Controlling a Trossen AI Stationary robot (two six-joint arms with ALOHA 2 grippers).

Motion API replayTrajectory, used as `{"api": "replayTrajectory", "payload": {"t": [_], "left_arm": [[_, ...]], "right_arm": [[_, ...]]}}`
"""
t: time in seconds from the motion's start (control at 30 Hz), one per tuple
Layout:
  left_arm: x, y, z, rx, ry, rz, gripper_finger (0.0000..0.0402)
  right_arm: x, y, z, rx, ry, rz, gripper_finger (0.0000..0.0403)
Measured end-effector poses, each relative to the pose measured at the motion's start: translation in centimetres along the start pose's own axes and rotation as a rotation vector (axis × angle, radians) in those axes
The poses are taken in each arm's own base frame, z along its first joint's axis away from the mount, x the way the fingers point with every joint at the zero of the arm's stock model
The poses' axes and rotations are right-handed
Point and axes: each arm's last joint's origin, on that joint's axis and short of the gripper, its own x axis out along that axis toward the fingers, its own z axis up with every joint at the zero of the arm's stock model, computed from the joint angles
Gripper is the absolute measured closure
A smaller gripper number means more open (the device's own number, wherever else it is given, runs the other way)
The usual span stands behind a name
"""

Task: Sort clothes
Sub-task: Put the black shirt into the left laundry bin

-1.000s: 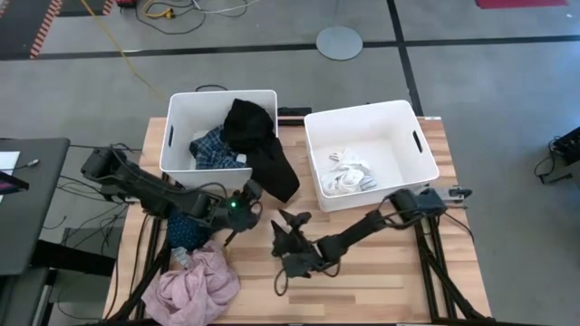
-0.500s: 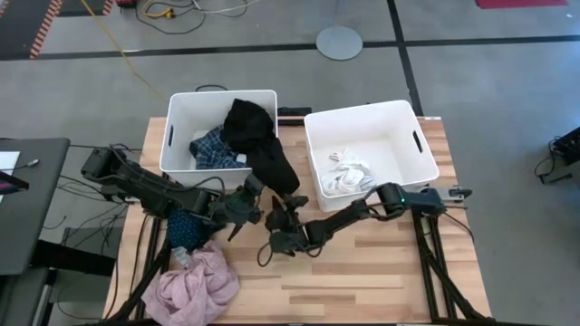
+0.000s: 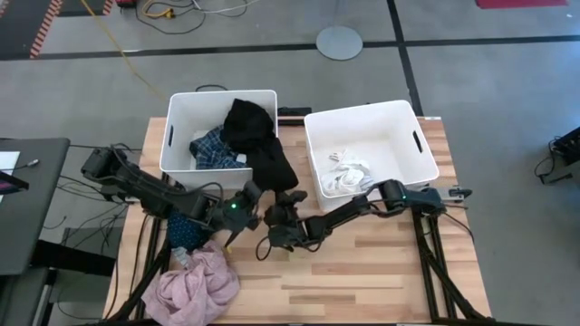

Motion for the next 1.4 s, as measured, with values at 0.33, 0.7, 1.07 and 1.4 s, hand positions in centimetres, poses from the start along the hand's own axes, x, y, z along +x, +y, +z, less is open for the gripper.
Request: {"api": "replayTrajectory", "payload": {"t": [0.33,0.7,1.07,1.4], "left_arm": [[-2.2,2.3,0.5,-0.006,0.016,0.087,0.0401],[-5.2,8.3,-2.7,-0.209,-0.009,0.201,0.0401],[-5.5,13.8,-8.9,-0.386,0.235,0.311,0.0401],[-2.2,14.6,-14.2,-0.453,0.519,0.315,0.0401]], "right_arm": [[-5.0,-4.3,4.3,-0.013,-0.073,0.036,0.0402],[-8.0,-9.7,7.7,0.050,-0.125,0.067,0.0402],[-9.6,-10.9,8.4,0.086,-0.151,0.091,0.0378],[-11.5,-10.7,8.3,0.081,-0.180,0.124,0.0379]]}}
